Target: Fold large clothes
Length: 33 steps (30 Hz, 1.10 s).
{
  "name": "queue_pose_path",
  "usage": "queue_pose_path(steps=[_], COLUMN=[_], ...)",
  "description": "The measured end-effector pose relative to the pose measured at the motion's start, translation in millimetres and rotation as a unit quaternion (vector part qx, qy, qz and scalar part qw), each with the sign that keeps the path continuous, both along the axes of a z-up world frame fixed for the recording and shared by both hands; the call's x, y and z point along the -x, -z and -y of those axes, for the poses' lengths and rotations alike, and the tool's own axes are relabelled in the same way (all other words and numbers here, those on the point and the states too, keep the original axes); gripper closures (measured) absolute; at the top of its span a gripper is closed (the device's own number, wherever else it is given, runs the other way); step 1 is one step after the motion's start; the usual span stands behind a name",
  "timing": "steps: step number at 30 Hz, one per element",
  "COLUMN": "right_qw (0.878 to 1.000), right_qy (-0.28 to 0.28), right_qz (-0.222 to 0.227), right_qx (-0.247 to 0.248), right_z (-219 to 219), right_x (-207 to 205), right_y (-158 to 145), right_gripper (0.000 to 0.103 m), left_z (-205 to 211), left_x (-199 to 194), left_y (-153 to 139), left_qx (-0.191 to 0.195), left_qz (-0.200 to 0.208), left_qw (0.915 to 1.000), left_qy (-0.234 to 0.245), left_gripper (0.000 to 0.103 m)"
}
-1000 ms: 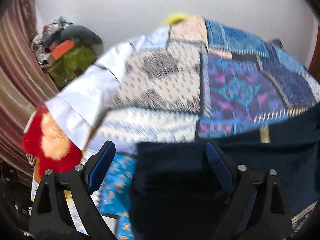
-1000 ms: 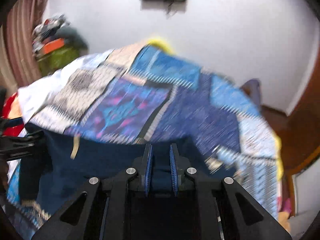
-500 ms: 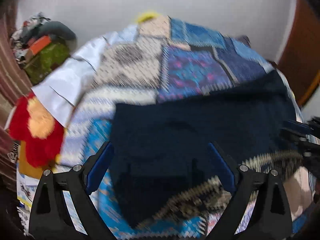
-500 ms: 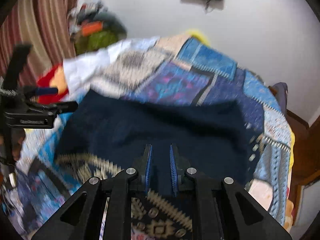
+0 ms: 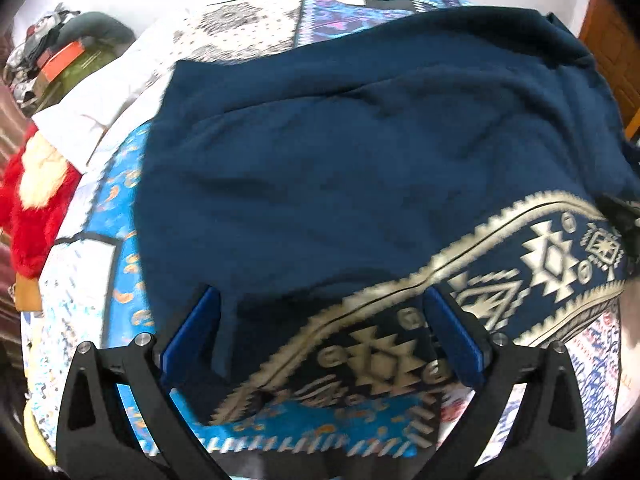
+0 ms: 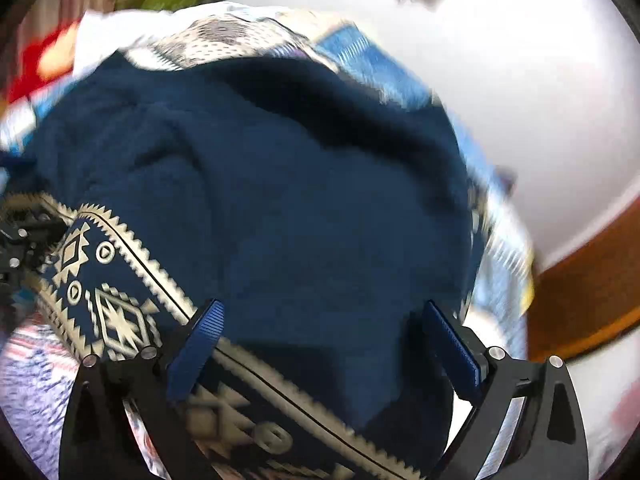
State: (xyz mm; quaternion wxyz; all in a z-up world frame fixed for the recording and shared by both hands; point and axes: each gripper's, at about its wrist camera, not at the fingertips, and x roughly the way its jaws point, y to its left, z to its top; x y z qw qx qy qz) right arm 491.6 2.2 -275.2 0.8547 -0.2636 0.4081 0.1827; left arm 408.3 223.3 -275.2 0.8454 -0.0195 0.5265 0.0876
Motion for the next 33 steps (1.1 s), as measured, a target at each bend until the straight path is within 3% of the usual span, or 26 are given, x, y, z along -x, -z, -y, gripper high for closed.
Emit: queue_pose_path(steps=[3,5,7,10,12,15,19,23,28,33], right_qw=[0.996,0.996,0.995,0.996,0.995,0.992,0.992,0.993,0.994,0.989], right_qy=[0.022,0.038,0.048,0.08,0.09,0.106,0.127,0.107,0.072,0.032], right_qz=[-0.05,-0.047,-0.049,-0.028,-0.024,-0.044,-0.019,-0.01,0.014,0.002], right_qx=[-0.066,-0.072,-0.074,-0.037,-0.025,-0.048,-0.017,-0.044,-0.087,-0.141], right_z=[36,54,70,96,112,138,155,159,134,87], right_x=[-9,-8,-8,-6,-5,0,15,33,57,59], right_y=[-4,-6,-6,-4,-1,-6,-19,-46,-87,-103], right_gripper=[0.005,0.004,0.004,0.004,0.004,0.004,0.004,0.004,0.003,0.0], left_z=[-20,-35,-39,-37,-37,-40,-67,-87,-80,-47], left_x=[12,19,33,45,52,66,88,111,128,122], left_y=[6,14,12,9,8,1,-21,-54,-77,-56], left_qx=[-0.043,-0.065,-0.089,-0.136,-0.147,-0.148,-0.097,-0.011,0.128,0.229], left_qz=[-0.019,-0.036,-0.025,-0.033,-0.032,-0.026,-0.007,0.051,0.101,0.098], left_qw=[0.9984,0.9963,0.9953,0.9898,0.9883,0.9875,0.9897,0.9885,0.9767,0.9608], left_qy=[-0.03,-0.044,-0.029,-0.026,-0.028,-0.048,-0.105,-0.142,-0.14,-0.122], left_gripper=[0.0,0.0,0.0,0.0,0.0,0.0,0.0,0.0,0.0,0.0])
